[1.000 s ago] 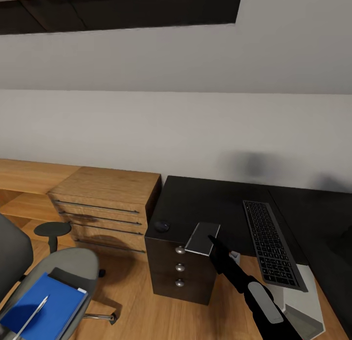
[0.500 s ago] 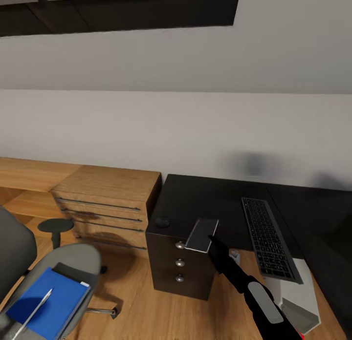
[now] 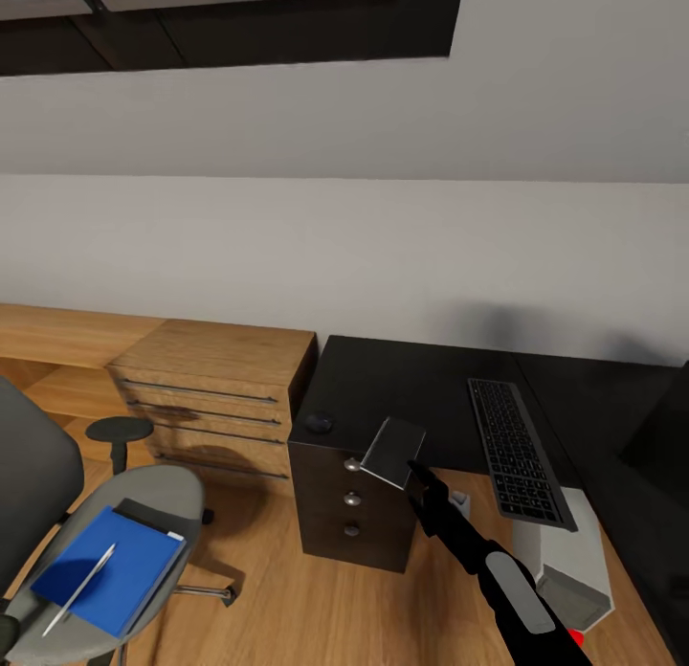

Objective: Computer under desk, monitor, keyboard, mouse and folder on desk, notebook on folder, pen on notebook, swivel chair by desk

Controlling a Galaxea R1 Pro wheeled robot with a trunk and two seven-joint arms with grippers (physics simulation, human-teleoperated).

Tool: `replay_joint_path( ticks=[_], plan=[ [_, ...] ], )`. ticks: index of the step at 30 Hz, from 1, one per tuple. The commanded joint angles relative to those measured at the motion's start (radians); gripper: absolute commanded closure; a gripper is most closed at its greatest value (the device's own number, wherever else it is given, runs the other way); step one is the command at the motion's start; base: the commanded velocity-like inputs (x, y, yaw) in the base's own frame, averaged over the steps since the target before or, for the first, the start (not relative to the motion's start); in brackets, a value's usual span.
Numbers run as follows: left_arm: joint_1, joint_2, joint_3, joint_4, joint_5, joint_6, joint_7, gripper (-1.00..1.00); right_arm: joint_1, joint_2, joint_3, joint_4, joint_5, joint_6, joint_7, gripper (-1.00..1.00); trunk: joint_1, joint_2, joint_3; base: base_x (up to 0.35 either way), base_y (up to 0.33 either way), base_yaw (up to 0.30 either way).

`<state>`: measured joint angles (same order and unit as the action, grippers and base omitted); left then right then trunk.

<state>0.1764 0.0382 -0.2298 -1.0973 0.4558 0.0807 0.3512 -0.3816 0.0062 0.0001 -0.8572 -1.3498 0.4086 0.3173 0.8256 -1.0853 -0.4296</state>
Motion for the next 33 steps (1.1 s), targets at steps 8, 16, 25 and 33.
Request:
replay_joint_path(
  ticks=[8,16,25,33],
  plan=[
    [0.000,0.001,-0.003,-0.003,0.006,0.004,0.008,-1.00,0.000,0.000,0.000,0.000,-0.008,0.004,0.000,-1.00,0.000,-0.001,-0.001,-0.008,0.000,0.000],
    [0.000,0.001,-0.003,-0.003,0.006,0.004,0.007,-1.00,0.000,0.000,0.000,0.000,-0.008,0.004,0.000,-1.00,0.000,-0.001,-0.001,-0.001,0.000,0.000],
    [0.000,0.001,-0.003,-0.003,0.006,0.005,0.007,-1.00,0.000,0.001,0.000,0.000,-0.008,0.003,0.000,-1.00,0.000,-0.001,-0.001,-0.128,0.000,0.000],
    [0.000,0.000,-0.003,-0.001,0.007,0.005,0.008,-1.00,0.000,0.002,0.005,0.000,-0.003,-0.024,-0.001,-1.00,0.000,-0.001,-0.001,-0.313,0.000,0.000]
  ],
)
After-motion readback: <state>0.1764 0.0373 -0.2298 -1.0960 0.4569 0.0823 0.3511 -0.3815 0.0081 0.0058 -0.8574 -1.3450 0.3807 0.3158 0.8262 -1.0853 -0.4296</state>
